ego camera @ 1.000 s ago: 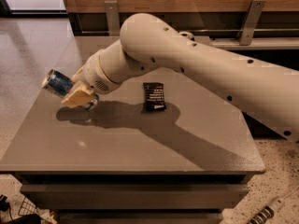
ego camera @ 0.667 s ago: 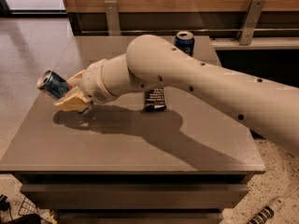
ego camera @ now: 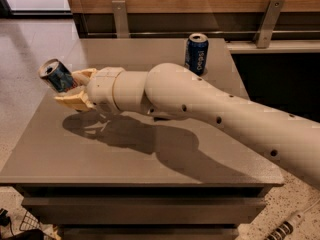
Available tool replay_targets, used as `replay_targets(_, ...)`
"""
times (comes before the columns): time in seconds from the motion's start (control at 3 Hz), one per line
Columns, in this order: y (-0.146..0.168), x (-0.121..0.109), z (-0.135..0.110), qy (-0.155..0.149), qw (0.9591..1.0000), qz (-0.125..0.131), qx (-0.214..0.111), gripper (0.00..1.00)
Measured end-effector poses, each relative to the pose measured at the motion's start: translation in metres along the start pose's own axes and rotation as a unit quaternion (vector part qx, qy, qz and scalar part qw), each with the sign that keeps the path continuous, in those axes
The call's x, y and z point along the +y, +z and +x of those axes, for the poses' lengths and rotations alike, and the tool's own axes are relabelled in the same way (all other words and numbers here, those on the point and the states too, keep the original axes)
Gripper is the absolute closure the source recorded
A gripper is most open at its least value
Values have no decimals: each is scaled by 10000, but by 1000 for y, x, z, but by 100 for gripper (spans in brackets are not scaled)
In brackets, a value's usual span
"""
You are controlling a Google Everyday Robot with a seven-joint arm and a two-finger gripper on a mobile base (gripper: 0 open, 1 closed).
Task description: Place redbull can upright
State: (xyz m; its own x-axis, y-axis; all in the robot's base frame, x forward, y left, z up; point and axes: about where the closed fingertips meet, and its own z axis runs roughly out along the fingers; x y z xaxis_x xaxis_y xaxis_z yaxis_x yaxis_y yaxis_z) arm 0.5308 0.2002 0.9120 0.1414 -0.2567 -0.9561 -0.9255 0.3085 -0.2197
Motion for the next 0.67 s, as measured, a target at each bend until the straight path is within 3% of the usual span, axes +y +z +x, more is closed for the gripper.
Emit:
replay_targets(0.33, 7, -5, 3, 197, 9985, 211, -467, 100)
replay_targets(0.67, 12, -5, 9, 433, 9966, 246, -658, 100)
